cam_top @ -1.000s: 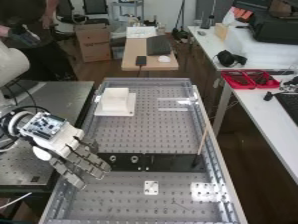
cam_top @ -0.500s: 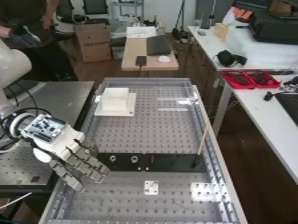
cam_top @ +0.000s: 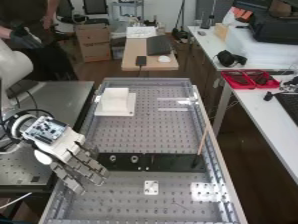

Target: Grab the smaller nut and place it in the white container

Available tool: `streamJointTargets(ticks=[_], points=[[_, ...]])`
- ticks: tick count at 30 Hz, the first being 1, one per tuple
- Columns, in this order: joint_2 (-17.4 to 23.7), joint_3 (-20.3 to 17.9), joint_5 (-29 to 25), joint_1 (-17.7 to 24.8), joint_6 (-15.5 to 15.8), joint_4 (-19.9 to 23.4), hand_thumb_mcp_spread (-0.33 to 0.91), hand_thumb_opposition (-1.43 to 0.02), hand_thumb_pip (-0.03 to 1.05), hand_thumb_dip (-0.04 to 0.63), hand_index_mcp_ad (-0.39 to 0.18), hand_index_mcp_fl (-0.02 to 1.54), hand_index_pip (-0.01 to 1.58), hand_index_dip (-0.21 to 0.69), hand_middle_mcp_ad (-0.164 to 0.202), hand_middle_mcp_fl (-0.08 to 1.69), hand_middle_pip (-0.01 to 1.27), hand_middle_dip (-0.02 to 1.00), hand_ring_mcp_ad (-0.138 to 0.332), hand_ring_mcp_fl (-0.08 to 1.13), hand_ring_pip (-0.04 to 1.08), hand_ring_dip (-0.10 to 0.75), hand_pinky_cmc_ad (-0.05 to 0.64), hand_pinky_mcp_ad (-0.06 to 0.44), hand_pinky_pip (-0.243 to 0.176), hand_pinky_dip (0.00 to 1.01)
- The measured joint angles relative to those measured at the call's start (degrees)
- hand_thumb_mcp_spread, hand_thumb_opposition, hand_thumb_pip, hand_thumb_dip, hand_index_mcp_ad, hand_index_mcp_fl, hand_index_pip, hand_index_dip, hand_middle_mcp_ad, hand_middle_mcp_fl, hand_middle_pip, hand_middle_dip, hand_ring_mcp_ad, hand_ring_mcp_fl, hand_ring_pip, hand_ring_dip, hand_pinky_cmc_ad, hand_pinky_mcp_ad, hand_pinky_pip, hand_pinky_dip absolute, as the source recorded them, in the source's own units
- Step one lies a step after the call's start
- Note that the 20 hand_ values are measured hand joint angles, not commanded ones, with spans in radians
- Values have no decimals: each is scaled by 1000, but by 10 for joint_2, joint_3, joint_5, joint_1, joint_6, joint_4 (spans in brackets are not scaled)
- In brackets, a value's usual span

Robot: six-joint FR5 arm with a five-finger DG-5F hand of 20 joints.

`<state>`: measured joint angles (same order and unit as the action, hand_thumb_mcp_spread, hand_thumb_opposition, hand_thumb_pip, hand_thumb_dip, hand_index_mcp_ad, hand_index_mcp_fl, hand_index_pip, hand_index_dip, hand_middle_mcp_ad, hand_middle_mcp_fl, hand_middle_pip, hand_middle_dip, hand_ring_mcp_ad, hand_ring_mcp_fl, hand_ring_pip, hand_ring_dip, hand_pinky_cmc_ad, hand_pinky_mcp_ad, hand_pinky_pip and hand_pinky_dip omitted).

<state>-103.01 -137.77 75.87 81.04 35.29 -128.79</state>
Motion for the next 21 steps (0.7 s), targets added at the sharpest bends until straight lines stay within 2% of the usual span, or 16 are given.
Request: streamJointTargets(ticks=[7, 9, 17, 21], points=[[-8, 6, 4, -4, 0, -3, 482, -880, 632, 284, -134, 106, 1496, 326, 80, 187, 131, 206, 84, 7, 87, 58, 328, 227, -42, 190], [-9, 7, 6, -6, 1, -3, 482, -880, 628, 284, -134, 103, 1496, 326, 80, 187, 127, 206, 84, 3, 87, 58, 328, 211, -42, 190], [-11, 11, 9, -8, 3, -7, 482, -880, 628, 284, -134, 106, 1496, 323, 80, 187, 131, 206, 84, 3, 87, 58, 335, 215, -42, 190], [-12, 11, 10, -8, 3, -7, 482, -880, 628, 284, -134, 129, 1496, 326, 80, 183, 131, 206, 84, 7, 87, 58, 312, 208, -42, 190]])
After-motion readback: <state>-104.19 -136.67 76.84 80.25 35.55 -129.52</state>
